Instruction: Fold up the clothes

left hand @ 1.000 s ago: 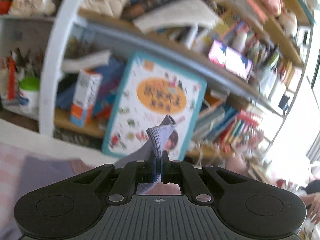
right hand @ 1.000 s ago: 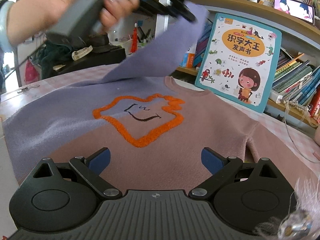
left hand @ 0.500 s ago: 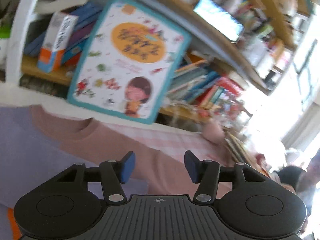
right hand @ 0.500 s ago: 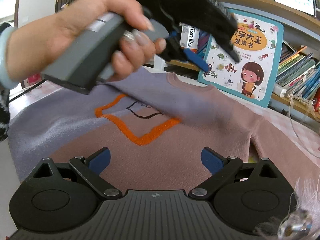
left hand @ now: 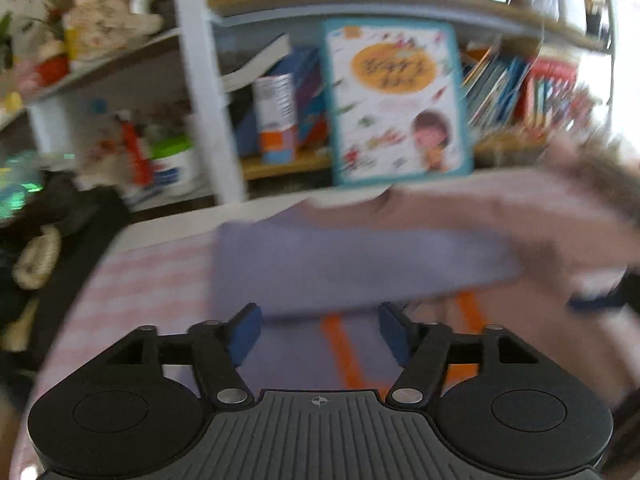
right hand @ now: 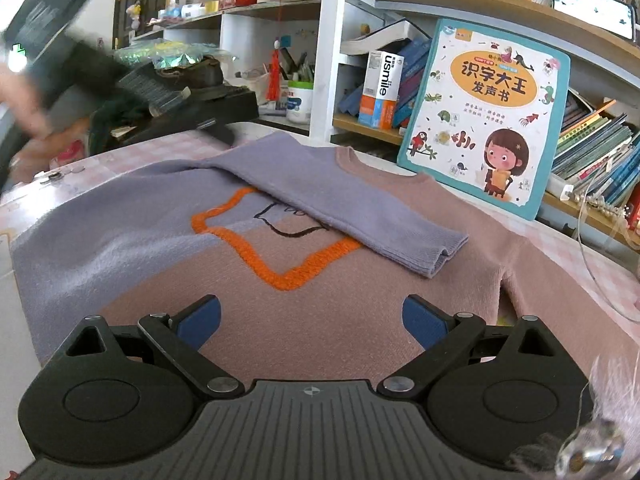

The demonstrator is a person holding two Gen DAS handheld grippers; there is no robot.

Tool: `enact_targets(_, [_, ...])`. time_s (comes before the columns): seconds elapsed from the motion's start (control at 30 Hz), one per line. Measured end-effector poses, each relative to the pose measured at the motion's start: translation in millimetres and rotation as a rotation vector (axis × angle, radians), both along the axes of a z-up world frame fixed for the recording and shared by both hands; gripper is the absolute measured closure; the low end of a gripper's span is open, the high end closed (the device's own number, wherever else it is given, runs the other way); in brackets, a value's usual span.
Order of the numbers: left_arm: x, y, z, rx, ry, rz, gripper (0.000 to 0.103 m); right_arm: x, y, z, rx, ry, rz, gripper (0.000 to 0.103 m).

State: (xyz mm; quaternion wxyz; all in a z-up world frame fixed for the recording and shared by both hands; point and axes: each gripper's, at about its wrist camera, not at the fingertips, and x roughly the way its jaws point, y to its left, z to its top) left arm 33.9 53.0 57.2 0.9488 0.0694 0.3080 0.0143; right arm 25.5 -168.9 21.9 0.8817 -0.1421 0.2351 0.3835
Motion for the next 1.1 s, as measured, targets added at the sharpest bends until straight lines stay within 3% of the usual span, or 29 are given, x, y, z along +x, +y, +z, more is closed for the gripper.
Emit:
enact_targets(0.07, [-15,10,-4,0.036,0.007,0.027,0.029,1,1,0,-0.003,0.011,0.002,0.005])
enact_targets(0.23, [-40,23,-15,0.037,0.015,0.071,0.024,5,6,-4,-0.033,0.03,0.0,0.005])
enact_targets(0.63, [-57,44,-32,-0.049,0.022,0.104,0.024,6,7,-7,-0.06,0.035,-0.032,0.002])
enact_targets(0.73, [-58,47,-35,-0.08,0.02,0.093,0.024,1,0,-5,-0.048,0.022,-0.071,0.002])
enact_targets(0.9, [-56,46,-43,-0.079,0.039,0.058,0.024,-8,-30,-2,0.024,0.098,-0.155,0.002])
enact_targets(1.1, [-58,48,-43,-0.102,0.027,0.038,0.024,-16,-68,4,0.038,0.145,-0.297,0.002])
